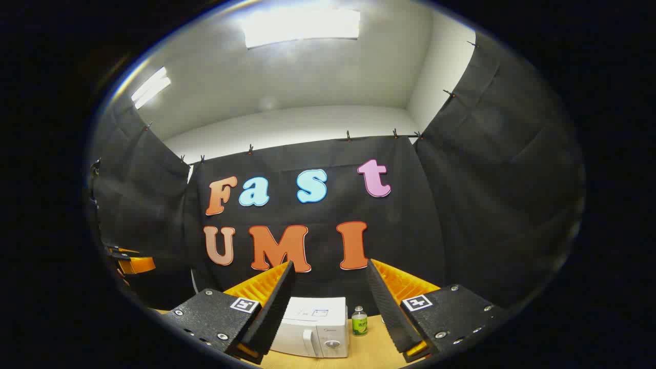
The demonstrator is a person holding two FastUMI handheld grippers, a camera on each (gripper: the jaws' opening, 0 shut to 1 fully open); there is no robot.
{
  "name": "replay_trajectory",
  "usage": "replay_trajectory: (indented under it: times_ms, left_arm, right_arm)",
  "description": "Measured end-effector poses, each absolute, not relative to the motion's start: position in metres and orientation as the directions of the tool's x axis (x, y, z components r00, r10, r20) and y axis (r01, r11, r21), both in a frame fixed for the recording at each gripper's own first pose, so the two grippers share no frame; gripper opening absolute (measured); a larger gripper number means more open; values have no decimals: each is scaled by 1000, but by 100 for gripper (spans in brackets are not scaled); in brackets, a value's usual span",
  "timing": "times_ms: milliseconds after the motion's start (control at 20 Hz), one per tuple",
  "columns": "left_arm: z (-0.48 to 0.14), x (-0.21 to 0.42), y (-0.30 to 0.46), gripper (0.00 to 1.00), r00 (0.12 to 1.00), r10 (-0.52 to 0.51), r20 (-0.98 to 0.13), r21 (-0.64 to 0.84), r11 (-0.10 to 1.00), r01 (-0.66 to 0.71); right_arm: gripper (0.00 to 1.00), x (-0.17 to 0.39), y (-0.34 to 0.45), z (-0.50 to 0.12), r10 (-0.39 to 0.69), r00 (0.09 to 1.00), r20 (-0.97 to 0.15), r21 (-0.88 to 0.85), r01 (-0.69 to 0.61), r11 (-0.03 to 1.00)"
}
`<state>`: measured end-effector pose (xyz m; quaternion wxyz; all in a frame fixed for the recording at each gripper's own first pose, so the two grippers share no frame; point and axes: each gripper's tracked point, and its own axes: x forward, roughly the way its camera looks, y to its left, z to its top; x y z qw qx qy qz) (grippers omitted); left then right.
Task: Open the microwave oven with the left hand, put the food in, and close the microwave oven.
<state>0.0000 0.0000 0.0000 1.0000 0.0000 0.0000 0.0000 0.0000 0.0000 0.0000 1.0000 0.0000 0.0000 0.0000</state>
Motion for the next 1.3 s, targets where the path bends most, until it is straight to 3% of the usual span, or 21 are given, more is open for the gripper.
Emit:
replay_trajectory:
  times_ms: [1000, 1250, 1300]
  left_arm:
    - [-13, 14, 15, 88, 999, 21, -28, 32, 999, -20]
    - [-17, 15, 8, 92, 999, 4, -32, 13, 1000, -3]
    - [-17, 15, 5, 88, 1000, -2, -29, 13, 1000, 2]
  right_arm:
    - [86, 9, 7, -5, 88, 996, -22, -103, -90, 991]
    - [92, 9, -2, 2, 52, 998, 28, -202, -45, 978]
    - [92, 6, -1, -1, 57, 998, 25, -209, -50, 977]
